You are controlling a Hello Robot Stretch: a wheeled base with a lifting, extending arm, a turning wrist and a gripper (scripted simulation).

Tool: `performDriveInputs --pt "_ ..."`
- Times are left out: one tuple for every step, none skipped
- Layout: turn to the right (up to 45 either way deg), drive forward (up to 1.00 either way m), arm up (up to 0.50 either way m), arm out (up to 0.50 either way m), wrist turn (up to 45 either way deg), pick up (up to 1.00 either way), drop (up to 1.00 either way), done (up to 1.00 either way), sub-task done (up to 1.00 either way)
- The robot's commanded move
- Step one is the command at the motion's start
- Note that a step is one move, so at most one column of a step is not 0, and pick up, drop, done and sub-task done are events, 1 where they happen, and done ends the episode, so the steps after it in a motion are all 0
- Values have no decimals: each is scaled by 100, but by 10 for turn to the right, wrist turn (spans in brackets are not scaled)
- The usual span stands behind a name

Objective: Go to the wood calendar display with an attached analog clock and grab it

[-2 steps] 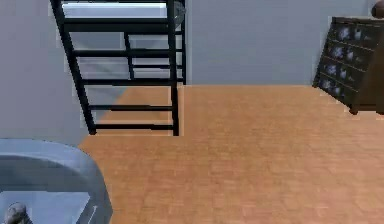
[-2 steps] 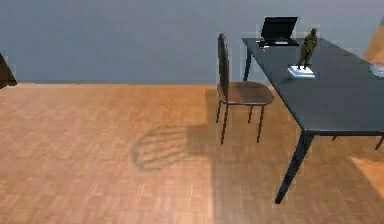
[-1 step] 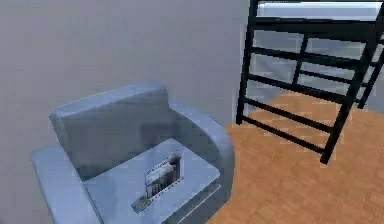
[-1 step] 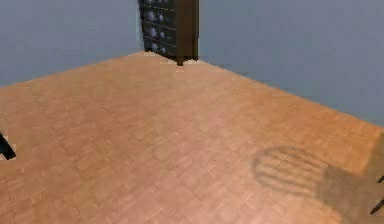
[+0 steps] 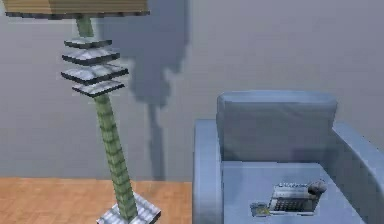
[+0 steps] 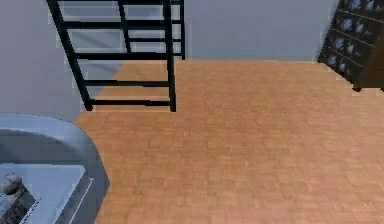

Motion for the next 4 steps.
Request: performDriveInputs --pt "-450 0 0 0 0 0 0 0 0" --pt "450 0 0 0 0 0 0 0 0" --pt "300 0 0 0 0 0 0 0 0" --pt "0 25 0 0 0 0 0 0 0"
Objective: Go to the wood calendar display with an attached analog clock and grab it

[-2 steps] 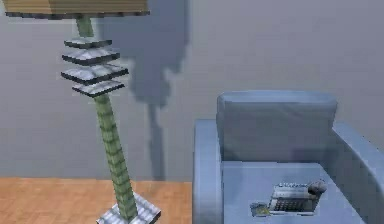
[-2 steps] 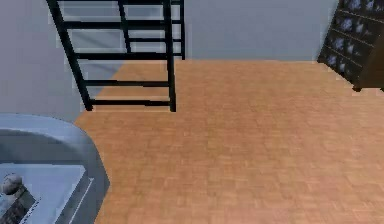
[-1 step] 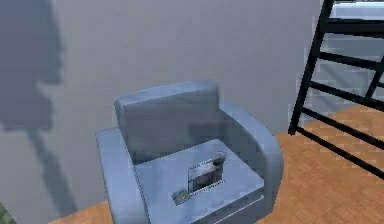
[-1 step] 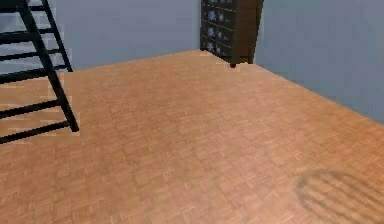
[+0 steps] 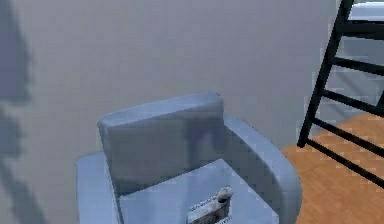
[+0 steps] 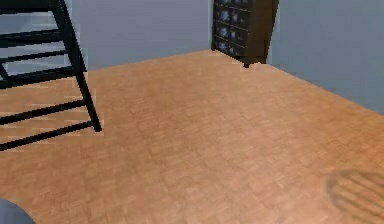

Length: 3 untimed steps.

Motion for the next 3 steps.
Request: performDriveInputs --pt "-450 0 0 0 0 0 0 0 0" --pt "-330 0 0 0 0 0 0 0 0" --pt "0 0 50 0 0 0 0 0 0"
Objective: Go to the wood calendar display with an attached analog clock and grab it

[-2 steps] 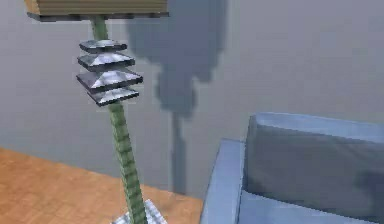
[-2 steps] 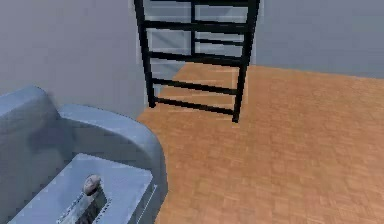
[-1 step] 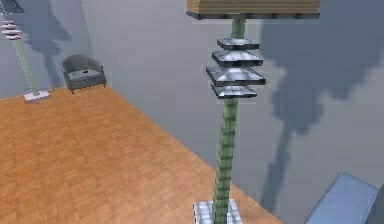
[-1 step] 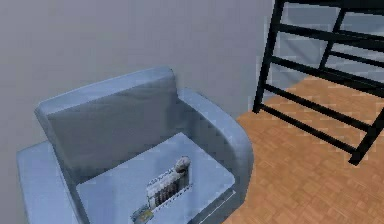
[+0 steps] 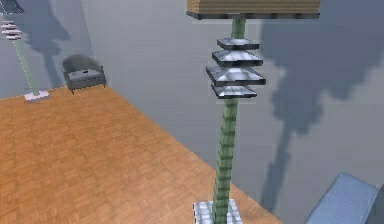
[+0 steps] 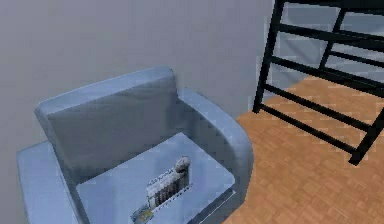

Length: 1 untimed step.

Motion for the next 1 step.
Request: performDriveInputs --pt "0 0 6 0 0 0 0 0 0"
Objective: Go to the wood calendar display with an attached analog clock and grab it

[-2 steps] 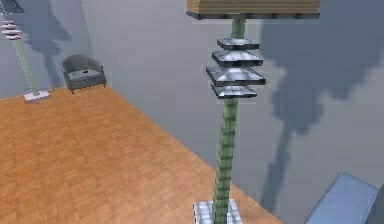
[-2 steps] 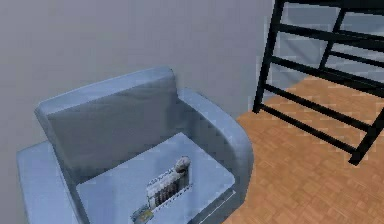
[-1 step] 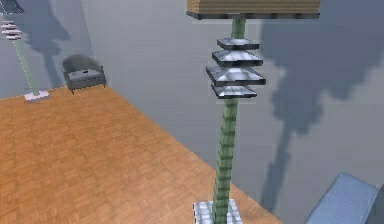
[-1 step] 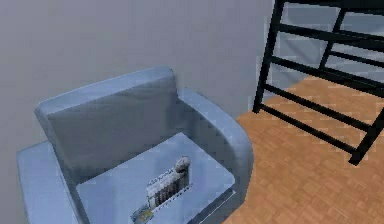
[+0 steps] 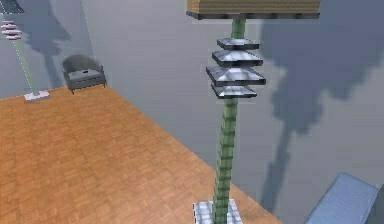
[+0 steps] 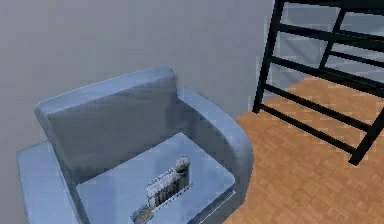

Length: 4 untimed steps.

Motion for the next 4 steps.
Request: performDriveInputs --pt "0 0 0 32 0 0 0 0 0" --pt "0 0 0 0 450 0 0 0 0" --pt "0 0 0 0 450 0 0 0 0" --pt "0 0 0 0 330 0 0 0 0"
